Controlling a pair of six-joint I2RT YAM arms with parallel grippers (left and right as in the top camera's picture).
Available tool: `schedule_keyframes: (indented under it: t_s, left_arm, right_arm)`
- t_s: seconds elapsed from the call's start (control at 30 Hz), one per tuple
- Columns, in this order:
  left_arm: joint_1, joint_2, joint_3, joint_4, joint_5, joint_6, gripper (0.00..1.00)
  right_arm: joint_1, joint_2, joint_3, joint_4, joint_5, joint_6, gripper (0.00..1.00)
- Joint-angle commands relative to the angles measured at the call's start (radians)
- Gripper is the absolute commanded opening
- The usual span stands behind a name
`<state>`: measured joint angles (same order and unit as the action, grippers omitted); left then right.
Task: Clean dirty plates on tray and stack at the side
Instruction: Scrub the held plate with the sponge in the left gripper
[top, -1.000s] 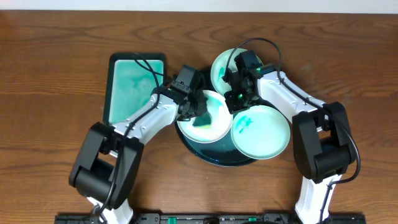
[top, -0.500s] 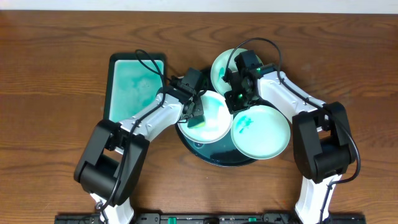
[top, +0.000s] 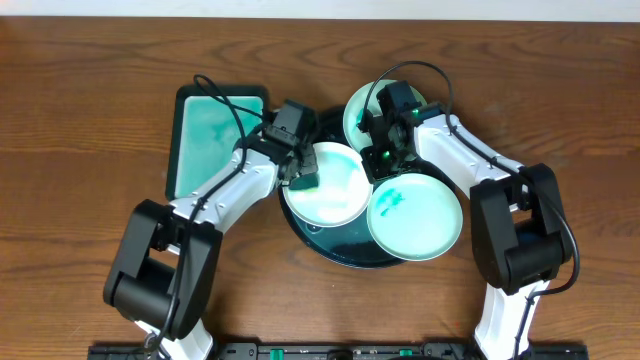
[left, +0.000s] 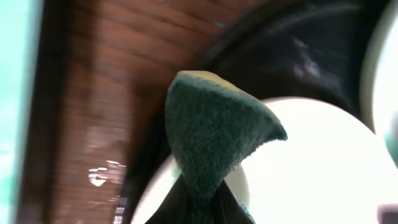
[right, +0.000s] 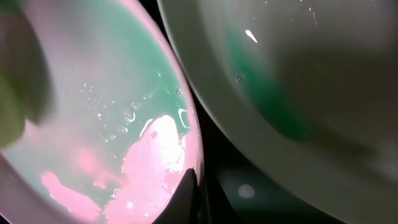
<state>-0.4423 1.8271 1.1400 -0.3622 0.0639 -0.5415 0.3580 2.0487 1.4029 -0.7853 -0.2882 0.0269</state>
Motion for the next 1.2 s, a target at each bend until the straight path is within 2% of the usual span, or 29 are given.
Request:
schedule_keyframes:
  t_s: [0.0,0.17,0.37,0.53,0.6,0.77,0.87,1.17]
  left_arm:
    - [-0.001,-0.015,-0.018,-0.011,0.165,0.187,0.07]
    - [-0.001,-0.012,-0.050,-0.005,0.167,0.279,0.07]
    - [-0.002,0.019,-0.104,0.172,0.365,0.278,0.07]
    - [-0.002,0.057,-0.104,0.211,0.388,0.229,0.07]
    - [-0.002,0.062,-0.104,0.205,0.325,0.211,0.07]
    - [0.001,0.062,-0.104,0.120,-0.074,0.121,0.07]
    - [0.002,0.060,-0.104,0.097,-0.211,0.121,0.07]
    - [0.004,-0.087,-0.089,0.067,-0.225,0.097,0.07]
  right_arm:
    - [-0.010,0.011,-0.006,-0.004,0.049,0.002,0.01]
    - [-0.010,0.011,-0.006,-0.003,0.049,0.002,0.01]
    - [-0.010,0.011,-0.006,0.006,0.049,0.002,0.01]
    - [-0.010,0.011,-0.006,0.005,0.049,0.001,0.01]
    - [-0.010,0.011,-0.006,0.007,0.049,0.002,0.01]
    - [-0.010,0.011,-0.006,0.004,0.049,0.001,0.01]
    - [-0.010,0.011,-0.006,0.005,0.049,0.001,0.01]
    - [-0.007,0.011,-0.006,0.008,0.051,-0.006,0.01]
